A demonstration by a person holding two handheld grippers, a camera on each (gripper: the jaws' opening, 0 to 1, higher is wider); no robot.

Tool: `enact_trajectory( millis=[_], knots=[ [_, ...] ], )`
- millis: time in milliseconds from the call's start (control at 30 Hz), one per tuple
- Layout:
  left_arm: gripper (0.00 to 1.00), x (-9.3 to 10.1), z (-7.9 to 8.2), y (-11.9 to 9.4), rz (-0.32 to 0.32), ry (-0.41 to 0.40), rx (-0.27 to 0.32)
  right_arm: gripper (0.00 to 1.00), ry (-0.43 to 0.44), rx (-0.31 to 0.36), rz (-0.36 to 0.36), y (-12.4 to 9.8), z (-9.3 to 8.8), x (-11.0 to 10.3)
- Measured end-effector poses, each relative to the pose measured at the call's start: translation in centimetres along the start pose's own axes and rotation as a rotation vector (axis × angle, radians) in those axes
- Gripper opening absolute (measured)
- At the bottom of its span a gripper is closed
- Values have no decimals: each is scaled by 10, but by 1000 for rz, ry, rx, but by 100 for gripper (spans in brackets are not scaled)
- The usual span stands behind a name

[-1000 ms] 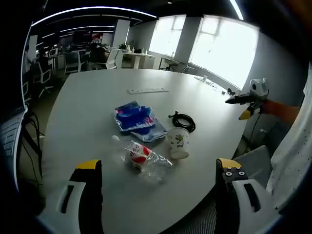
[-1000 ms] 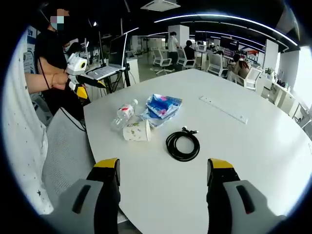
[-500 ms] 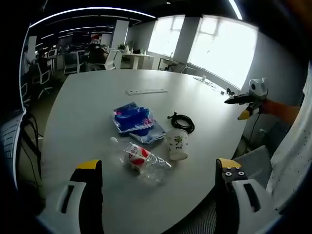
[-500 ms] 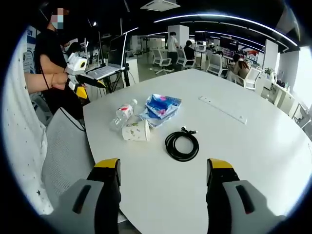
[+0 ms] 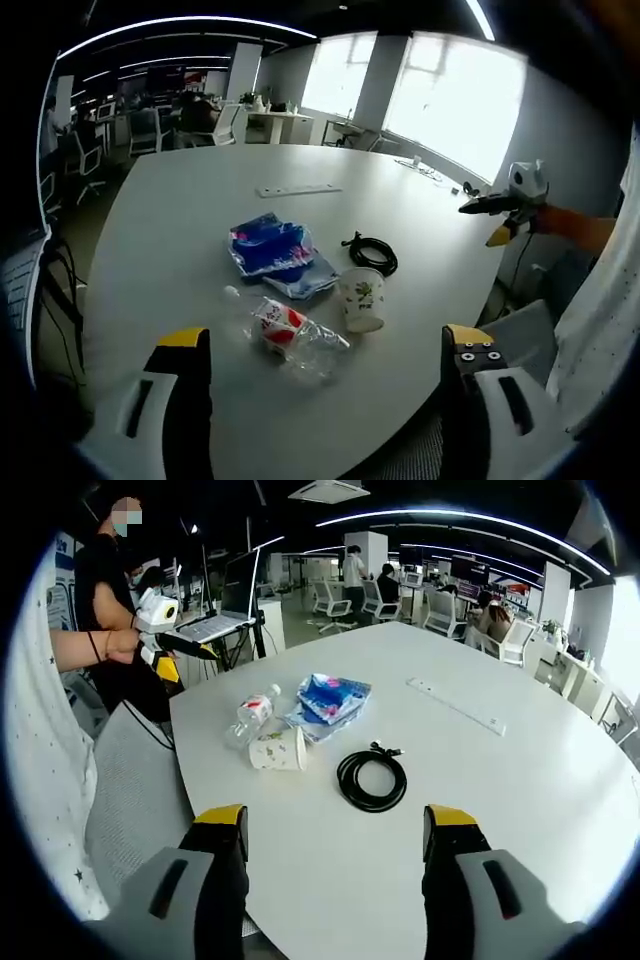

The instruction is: Arrange the tabletop items into an orderly group along one side of the table until the central work area is clear of visible clutter.

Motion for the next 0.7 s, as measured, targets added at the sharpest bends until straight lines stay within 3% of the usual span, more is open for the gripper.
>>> enact_trajectory(
  millis=[700],
  knots=[
    [96, -2, 14, 10, -14, 27, 13, 68, -6, -4, -8, 4, 4, 8]
  ],
)
Point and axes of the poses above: the point that each gripper's makers call its tool centre point, and the gripper's own axes: y roughly forward along the fingers, x roughly to its right, z roughly out of its top, the point moved 2 cm from there along -y, roughly backward along the fingers, and after that the axes turned 7 degrees about x, right-handed, at the moved point
